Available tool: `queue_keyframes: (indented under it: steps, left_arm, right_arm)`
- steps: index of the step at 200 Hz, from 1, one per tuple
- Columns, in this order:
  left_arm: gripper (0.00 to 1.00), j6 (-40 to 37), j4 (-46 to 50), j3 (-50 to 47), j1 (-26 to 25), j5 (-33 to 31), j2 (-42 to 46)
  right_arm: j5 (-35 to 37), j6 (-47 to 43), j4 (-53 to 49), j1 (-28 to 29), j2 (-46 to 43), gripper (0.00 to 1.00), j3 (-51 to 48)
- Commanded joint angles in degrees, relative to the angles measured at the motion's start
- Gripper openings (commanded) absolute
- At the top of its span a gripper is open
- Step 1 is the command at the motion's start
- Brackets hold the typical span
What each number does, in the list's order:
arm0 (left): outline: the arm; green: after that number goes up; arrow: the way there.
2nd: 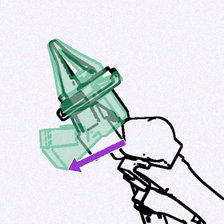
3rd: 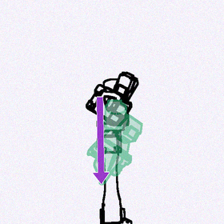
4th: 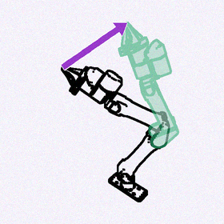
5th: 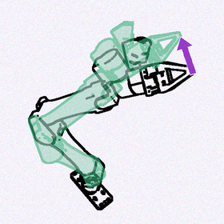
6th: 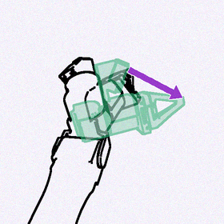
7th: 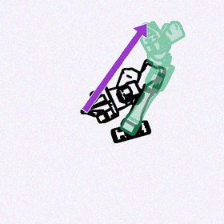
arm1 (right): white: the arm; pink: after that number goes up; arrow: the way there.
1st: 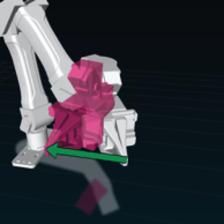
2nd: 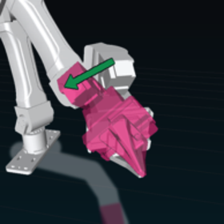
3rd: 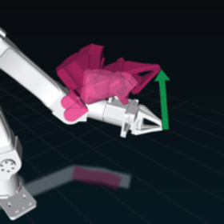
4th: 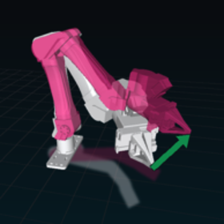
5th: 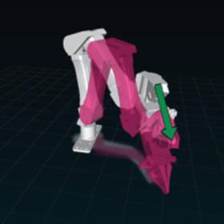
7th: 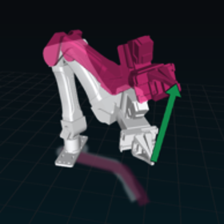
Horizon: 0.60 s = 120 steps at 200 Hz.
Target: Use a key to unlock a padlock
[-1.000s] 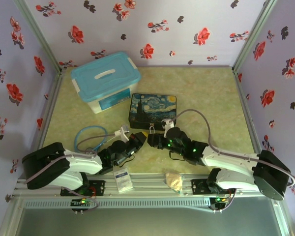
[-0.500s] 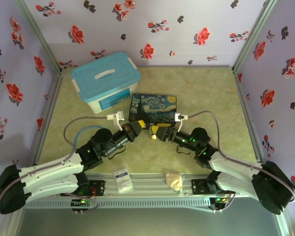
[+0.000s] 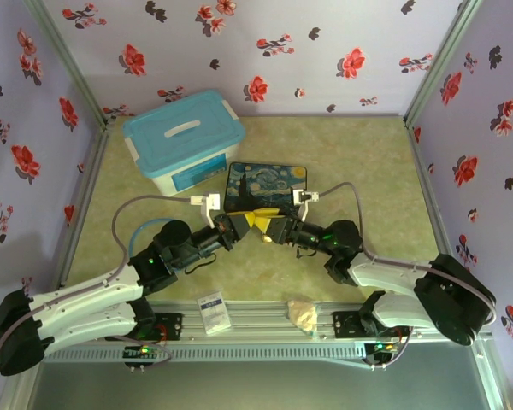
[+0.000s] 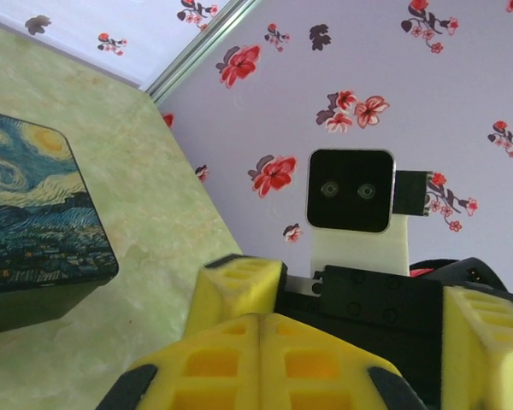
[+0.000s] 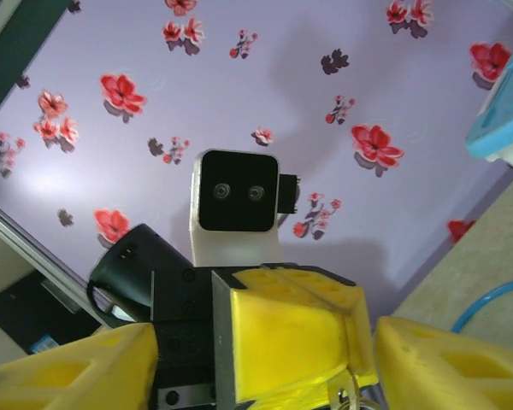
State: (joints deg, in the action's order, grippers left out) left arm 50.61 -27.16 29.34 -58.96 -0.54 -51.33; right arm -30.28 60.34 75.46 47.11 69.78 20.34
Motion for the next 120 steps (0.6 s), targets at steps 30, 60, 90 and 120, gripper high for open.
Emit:
queue_keyframes:
  steps: [30, 60, 90, 120]
  left_arm:
    - [0.0, 1.32, -6.94, 1.18, 0.61, 0.46, 0.89]
    - [0.0, 1.85, -8.52, 0.8, 1.02, 0.43, 0.45]
    - [0.0, 3.37, -8.52, 0.11, 1.27, 0.43, 0.04]
    - [0.0, 4.76, -11.66, -1.78, 1.3, 0.39, -0.29]
  right_arm:
    - [-1.09, -0.72, 3.9, 2.02, 1.26, 0.6, 1.33]
    - [-0.45, -1.92, 3.9, 2.8, 2.13, 0.5, 1.76]
    - [3.0, -3.68, 3.9, 2.72, 0.44, 0.43, 0.26]
    - [4.91, -4.15, 3.9, 2.59, 0.02, 0.36, -0.24]
